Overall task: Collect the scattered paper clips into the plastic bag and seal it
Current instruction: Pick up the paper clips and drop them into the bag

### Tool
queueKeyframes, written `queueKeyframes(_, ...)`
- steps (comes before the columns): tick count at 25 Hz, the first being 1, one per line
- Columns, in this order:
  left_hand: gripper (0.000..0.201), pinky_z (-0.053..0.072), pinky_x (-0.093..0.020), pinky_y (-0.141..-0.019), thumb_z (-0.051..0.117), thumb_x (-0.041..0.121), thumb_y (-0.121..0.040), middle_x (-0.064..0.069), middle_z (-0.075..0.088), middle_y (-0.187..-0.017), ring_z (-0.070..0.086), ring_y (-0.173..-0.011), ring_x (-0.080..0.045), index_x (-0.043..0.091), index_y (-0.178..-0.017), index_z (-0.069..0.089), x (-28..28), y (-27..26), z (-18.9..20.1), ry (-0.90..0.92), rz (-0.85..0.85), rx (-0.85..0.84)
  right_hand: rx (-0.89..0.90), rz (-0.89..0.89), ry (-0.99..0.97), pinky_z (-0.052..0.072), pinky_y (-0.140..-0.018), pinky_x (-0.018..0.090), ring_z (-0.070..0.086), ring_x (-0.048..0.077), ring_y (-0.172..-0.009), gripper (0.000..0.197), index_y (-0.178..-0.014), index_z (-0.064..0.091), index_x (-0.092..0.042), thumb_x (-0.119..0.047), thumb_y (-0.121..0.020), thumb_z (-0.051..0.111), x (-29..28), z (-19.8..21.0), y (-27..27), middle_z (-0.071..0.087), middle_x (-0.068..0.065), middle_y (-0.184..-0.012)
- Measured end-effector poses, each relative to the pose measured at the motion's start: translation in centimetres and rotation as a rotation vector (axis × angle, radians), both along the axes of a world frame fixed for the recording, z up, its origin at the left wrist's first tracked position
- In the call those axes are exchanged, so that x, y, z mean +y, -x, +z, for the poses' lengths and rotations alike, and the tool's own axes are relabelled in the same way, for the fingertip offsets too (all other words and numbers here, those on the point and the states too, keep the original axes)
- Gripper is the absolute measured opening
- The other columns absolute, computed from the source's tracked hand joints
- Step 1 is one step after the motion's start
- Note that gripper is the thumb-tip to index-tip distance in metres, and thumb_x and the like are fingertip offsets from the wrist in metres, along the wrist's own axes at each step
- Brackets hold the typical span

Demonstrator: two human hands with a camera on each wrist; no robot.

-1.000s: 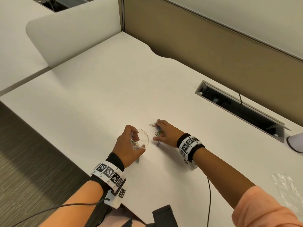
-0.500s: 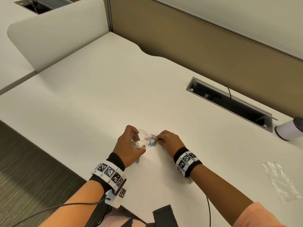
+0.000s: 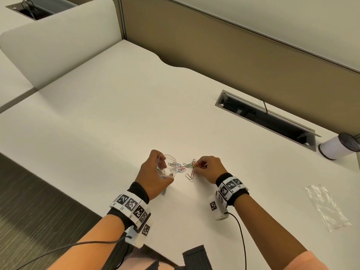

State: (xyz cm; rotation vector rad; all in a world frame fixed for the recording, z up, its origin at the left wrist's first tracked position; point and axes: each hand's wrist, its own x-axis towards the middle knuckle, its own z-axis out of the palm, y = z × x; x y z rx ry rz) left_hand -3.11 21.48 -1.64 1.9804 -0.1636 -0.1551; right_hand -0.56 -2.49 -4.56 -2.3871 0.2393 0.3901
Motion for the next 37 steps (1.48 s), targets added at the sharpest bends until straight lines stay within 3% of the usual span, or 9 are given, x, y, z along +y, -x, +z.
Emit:
queueKeyframes(5,0.048,0.047,-0.017,-0.067,0.079,0.011,-0.068,0.000,0.059,-0.085,0.057,-0.081,-0.016,0.018,-0.101,0.044,0.0,0.2,-0.1,-0.009,-0.007,0.000,0.025,-0.074,-0.232,0.046,-0.066,0.018,0.066,0.009,-0.068,0.015,-0.084,0.072,-0.010,-0.022,-0.077,0.079,-0.9,3.6,0.6,0.072,0.001,-0.076)
queueKeyframes(11,0.048,0.044,-0.010,-0.061,0.078,0.009,-0.068,-0.001,0.058,-0.085,0.057,-0.081,-0.019,0.017,-0.101,0.043,-0.7,0.1,0.0,-0.017,-0.025,0.001,0.080,0.132,-0.456,0.057,-0.079,0.026,0.068,0.011,-0.073,0.017,-0.089,0.072,-0.006,-0.019,-0.080,0.078,1.2,10.3,0.9,0.072,0.007,-0.081)
queueKeyframes(16,0.049,0.047,-0.016,-0.065,0.078,0.014,-0.070,0.003,0.058,-0.087,0.058,-0.082,-0.014,0.021,-0.101,0.041,-1.2,0.3,0.0,-0.046,-0.056,0.015,0.194,0.354,-0.281,0.053,-0.074,0.024,0.066,0.007,-0.070,0.018,-0.090,0.073,-0.008,-0.023,-0.079,0.078,3.8,13.0,0.5,0.074,0.005,-0.081)
queueKeyframes(21,0.048,0.051,-0.027,-0.068,0.077,0.013,-0.069,0.000,0.061,-0.090,0.060,-0.083,-0.018,0.022,-0.101,0.041,-1.9,0.5,0.2,-0.042,-0.081,0.012,0.107,0.397,0.023,0.052,-0.063,0.020,0.069,0.010,-0.071,0.016,-0.089,0.076,-0.013,-0.025,-0.079,0.077,6.3,13.0,0.0,0.074,0.000,-0.079)
queueKeyframes(26,0.051,0.048,-0.013,-0.063,0.078,0.009,-0.069,0.001,0.060,-0.089,0.060,-0.082,-0.012,0.019,-0.102,0.042,-2.0,0.5,0.5,-0.024,-0.085,0.027,-0.012,0.229,-0.134,0.059,-0.071,0.022,0.072,0.010,-0.074,0.013,-0.091,0.076,-0.012,-0.020,-0.080,0.076,5.8,13.3,0.9,0.076,0.002,-0.081)
queueKeyframes(29,0.049,0.045,-0.007,-0.064,0.079,0.008,-0.069,0.000,0.060,-0.088,0.060,-0.083,-0.007,0.017,-0.101,0.044,-1.7,0.3,0.5,-0.001,-0.052,0.030,-0.045,0.037,-0.197,0.061,-0.078,0.030,0.073,0.015,-0.073,0.013,-0.092,0.074,-0.011,-0.016,-0.080,0.076,3.4,11.5,1.1,0.075,0.004,-0.081)
queueKeyframes(31,0.049,0.045,-0.007,-0.065,0.080,0.008,-0.068,0.000,0.060,-0.087,0.060,-0.082,-0.012,0.017,-0.101,0.044,-1.2,0.1,0.4,-0.008,-0.030,0.016,0.026,-0.053,-0.155,0.059,-0.082,0.037,0.072,0.019,-0.077,0.028,-0.099,0.069,-0.012,-0.021,-0.075,0.081,1.6,8.5,1.3,0.072,0.003,-0.088)
queueKeyframes(34,0.049,0.046,-0.011,-0.065,0.080,0.009,-0.068,0.000,0.060,-0.086,0.059,-0.082,-0.017,0.017,-0.100,0.045,-0.3,-0.1,0.2,-0.021,-0.007,-0.003,0.201,-0.053,0.014,0.053,-0.081,0.031,0.065,0.017,-0.087,0.067,-0.121,0.054,-0.016,-0.031,-0.065,0.088,0.1,3.6,2.6,0.061,0.001,-0.107)
queueKeyframes(37,0.049,0.044,-0.009,-0.065,0.080,0.008,-0.067,0.000,0.060,-0.085,0.059,-0.082,-0.018,0.016,-0.100,0.045,0.4,-0.2,0.3,-0.030,0.022,-0.013,0.152,-0.085,0.006,0.043,-0.072,0.023,0.055,0.011,-0.078,0.074,-0.123,0.049,-0.015,-0.027,-0.062,0.089,0.7,0.7,3.7,0.052,0.003,-0.112)
